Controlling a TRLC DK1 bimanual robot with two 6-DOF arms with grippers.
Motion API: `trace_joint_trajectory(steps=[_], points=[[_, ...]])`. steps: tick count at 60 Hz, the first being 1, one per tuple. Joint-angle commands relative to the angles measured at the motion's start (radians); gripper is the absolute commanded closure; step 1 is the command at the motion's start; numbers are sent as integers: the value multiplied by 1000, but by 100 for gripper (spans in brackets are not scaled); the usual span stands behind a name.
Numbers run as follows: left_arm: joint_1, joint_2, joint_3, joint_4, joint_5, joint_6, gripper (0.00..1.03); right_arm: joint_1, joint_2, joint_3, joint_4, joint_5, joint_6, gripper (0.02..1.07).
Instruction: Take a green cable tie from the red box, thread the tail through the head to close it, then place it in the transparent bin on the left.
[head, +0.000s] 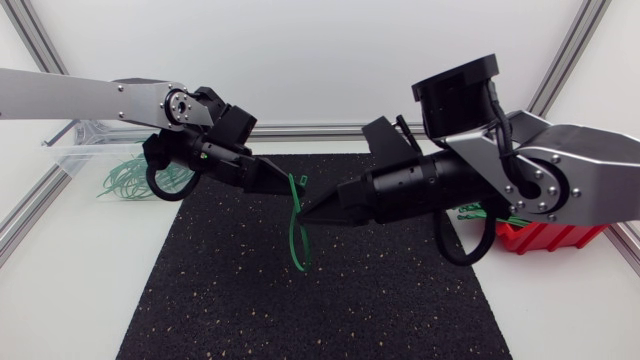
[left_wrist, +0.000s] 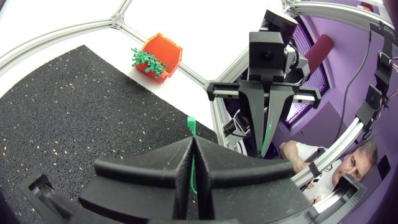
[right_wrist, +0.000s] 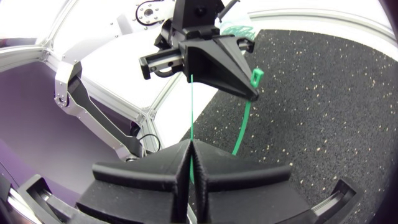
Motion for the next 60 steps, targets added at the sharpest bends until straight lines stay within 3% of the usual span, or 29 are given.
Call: trace_joint_trajectory(steps=[1,16,28,60], points=[[-13,-6,-32,7,28,26,100,12,34,11,-32,-1,59,101],[1,-12,-60,42,51,26,100,12,85,115,-161,-59,152,102],[17,-26,-80,68,70,26,100,9,107,201,-264,-47,261,102],[71,-30,-138,154,127,26,100,18,171,279,-273,-90,369,102]])
